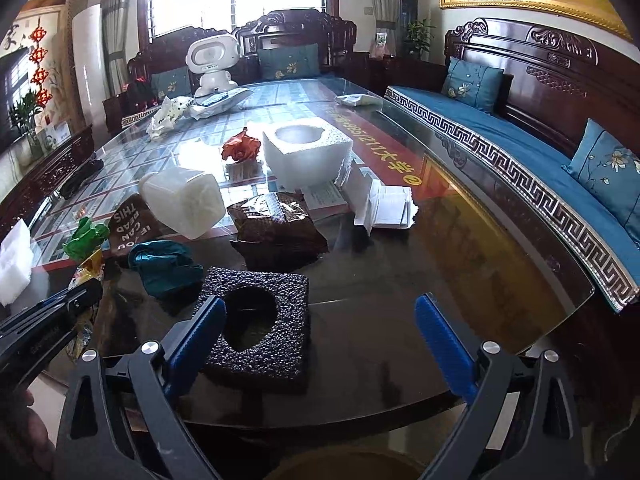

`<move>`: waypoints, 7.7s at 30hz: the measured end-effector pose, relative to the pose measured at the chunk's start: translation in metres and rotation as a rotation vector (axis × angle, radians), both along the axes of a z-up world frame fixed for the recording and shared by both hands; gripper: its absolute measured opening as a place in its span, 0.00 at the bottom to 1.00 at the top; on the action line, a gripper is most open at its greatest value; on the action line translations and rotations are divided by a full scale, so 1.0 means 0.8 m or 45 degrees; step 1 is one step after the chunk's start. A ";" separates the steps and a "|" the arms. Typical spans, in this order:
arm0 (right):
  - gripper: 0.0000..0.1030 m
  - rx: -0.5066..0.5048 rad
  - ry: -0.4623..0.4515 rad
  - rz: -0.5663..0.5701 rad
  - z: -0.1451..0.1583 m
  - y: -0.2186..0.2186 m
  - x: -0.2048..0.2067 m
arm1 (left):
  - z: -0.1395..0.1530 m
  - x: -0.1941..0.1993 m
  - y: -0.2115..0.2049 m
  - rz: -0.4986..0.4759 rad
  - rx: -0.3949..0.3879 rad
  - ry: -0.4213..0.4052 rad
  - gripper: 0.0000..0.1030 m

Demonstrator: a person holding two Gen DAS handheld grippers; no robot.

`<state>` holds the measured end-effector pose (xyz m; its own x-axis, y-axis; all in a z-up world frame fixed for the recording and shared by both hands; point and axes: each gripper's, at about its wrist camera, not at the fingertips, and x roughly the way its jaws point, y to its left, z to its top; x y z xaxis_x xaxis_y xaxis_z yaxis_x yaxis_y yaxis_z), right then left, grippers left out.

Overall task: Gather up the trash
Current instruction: 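Grasp the black foam square with the right tool while the left tool holds the wrapper, then carry both items over the yellow bin and open both tools to drop them, then return to the table and grasp the teal cloth with the left tool, then grasp the brown packet with the right tool while the left tool holds the teal cloth, then lower both items into the yellow bin and open both tools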

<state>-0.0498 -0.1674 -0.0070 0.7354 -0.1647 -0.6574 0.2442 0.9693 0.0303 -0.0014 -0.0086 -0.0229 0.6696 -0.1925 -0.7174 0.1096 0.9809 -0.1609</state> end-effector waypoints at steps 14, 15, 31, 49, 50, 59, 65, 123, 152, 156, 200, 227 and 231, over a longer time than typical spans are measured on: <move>0.51 0.008 0.109 0.101 -0.023 0.010 0.024 | 0.002 -0.013 -0.020 -0.050 0.009 0.018 0.19; 0.45 0.006 0.110 0.111 -0.023 0.012 0.024 | 0.002 -0.014 -0.020 -0.049 0.011 0.018 0.19; 0.21 0.082 0.007 0.142 0.005 0.008 -0.007 | 0.005 -0.031 -0.019 -0.054 0.024 0.001 0.19; 0.21 0.026 -0.053 0.152 0.020 0.014 -0.153 | 0.007 -0.174 -0.042 -0.226 0.055 -0.015 0.19; 0.21 0.021 -0.049 0.146 0.018 0.015 -0.163 | 0.005 -0.183 -0.043 -0.242 0.051 -0.012 0.19; 0.21 -0.016 0.039 0.088 -0.023 0.015 -0.232 | -0.029 -0.243 -0.052 -0.389 0.046 0.058 0.19; 0.21 -0.012 0.128 0.052 -0.062 0.010 -0.254 | -0.063 -0.266 -0.066 -0.496 0.102 0.118 0.19; 0.52 0.065 0.227 -0.074 -0.112 -0.046 -0.242 | -0.142 -0.258 -0.132 -0.676 0.169 0.341 0.29; 0.65 0.028 -0.056 0.133 0.029 -0.025 0.000 | 0.011 0.011 -0.075 -0.078 0.105 -0.040 0.71; 0.65 0.039 -0.053 0.135 0.024 -0.030 0.021 | 0.007 0.030 -0.080 -0.078 0.108 -0.025 0.71; 0.75 -0.015 0.076 0.225 -0.016 -0.001 0.127 | 0.002 0.047 -0.029 -0.036 0.045 0.007 0.46; 0.57 0.009 0.000 0.226 0.014 -0.003 0.047 | 0.013 0.006 -0.036 -0.077 0.064 -0.014 0.46; 0.57 0.006 -0.042 0.214 0.031 -0.006 0.013 | 0.019 -0.024 -0.042 -0.112 0.076 -0.026 0.46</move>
<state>-0.0395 -0.1718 0.0178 0.7732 -0.0348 -0.6332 0.0777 0.9962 0.0401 -0.0205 -0.0423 -0.0075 0.6663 -0.2085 -0.7159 0.1981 0.9751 -0.0996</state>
